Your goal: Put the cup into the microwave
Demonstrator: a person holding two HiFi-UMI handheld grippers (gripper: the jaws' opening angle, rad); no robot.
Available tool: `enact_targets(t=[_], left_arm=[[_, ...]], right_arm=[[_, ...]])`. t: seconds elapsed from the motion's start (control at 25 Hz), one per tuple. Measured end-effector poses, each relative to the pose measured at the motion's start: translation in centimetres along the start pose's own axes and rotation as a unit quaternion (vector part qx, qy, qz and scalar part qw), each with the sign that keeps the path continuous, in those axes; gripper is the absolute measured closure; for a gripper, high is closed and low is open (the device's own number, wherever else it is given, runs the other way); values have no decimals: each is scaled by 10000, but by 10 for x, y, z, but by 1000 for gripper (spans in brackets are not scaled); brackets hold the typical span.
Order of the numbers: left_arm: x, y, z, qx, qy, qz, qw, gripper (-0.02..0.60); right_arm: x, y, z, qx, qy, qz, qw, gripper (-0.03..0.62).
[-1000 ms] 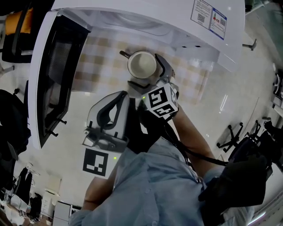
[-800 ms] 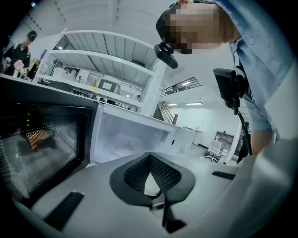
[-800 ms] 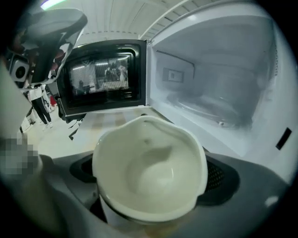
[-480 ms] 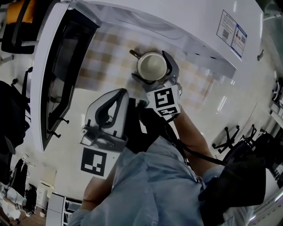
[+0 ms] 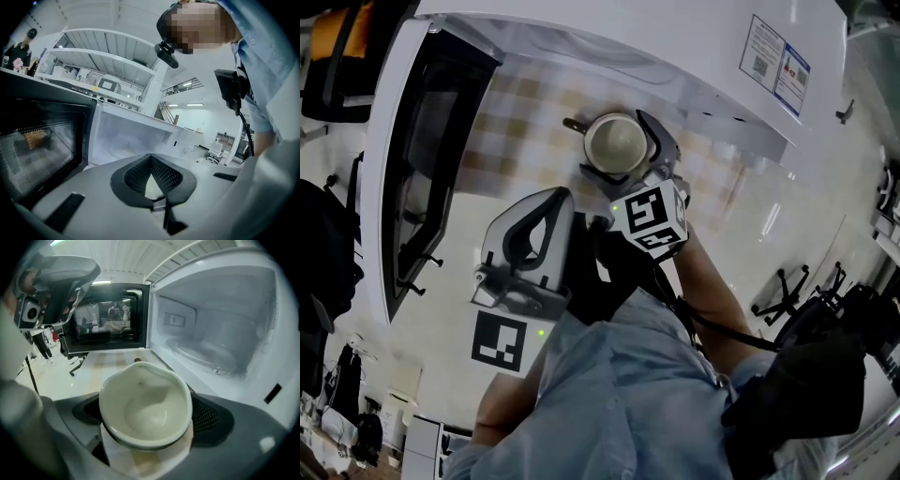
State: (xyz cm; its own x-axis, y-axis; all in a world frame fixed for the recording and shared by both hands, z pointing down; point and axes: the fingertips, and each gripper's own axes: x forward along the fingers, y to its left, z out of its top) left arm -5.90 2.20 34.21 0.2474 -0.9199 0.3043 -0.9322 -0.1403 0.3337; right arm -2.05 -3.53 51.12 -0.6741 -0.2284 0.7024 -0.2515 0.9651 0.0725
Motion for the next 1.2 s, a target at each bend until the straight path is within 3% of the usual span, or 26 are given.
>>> enact_targets(t=[0.16,0.4,0.76,1.2], left_arm=[[-2,-3,3,-19,-53,33,10000,577],[-4,-2,3,-92,-47,60,9999,577],[-4,13,5,-88,-17,176,9998,577],[-3,-16,14,25,-96,-21,9999,577]], right_arm=[[-3,2,13,-286,138,250,9992,56],[16,11,7,-263,632,860,9939,37],[12,4,12,78,358,565,9977,33],[-16,-3,44,118,50,410,9991,31]])
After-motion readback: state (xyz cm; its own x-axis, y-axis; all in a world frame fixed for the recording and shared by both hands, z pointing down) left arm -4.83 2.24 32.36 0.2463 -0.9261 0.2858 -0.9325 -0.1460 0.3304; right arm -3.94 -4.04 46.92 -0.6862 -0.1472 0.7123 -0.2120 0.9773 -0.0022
